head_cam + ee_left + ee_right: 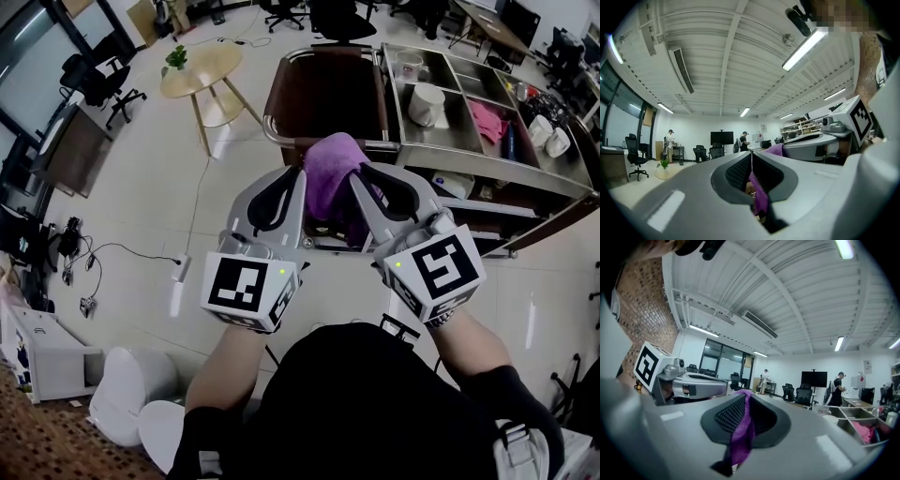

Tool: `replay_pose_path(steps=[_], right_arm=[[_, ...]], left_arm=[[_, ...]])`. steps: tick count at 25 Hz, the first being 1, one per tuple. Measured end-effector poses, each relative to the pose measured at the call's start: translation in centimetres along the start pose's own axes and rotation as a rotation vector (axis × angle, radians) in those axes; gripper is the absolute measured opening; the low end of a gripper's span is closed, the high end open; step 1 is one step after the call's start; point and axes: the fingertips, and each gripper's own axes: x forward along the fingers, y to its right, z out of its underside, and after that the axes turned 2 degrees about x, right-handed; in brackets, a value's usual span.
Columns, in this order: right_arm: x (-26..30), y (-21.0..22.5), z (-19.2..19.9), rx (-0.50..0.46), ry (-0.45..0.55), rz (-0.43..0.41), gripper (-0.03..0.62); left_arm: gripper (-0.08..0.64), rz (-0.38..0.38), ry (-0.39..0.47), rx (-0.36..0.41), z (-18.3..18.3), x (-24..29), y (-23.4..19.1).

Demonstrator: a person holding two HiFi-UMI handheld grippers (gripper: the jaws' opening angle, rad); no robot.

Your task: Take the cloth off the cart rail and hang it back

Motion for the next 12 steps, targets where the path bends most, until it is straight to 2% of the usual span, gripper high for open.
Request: replay_pose_path(steps=[4,8,10,12], right_arm=[[0.1,-0.2,-0.7,-0.021,0.042,0.005,0.032],[0.1,-0.5,-0.9,-0.018,0.035,0.023,0.032],[0.4,-0.6,-1.7,-0.054,0.105,0.024,0.032],[0.4,-0.9,-1.9,-0.057,0.106,0.038,0.032]], left_arm=[[0.009,0.0,-0.056,-0.012,0.6,-0.5,-0.2],[0.009,0.019,0.05,0.021,-0.8,-0.4,-0.5],[0.008,0.027,0.073,0.03,-1.1,-0.5,-0.7],[0.009,0.048,0.092,0.027,-1.7,-0.7,-0.7]])
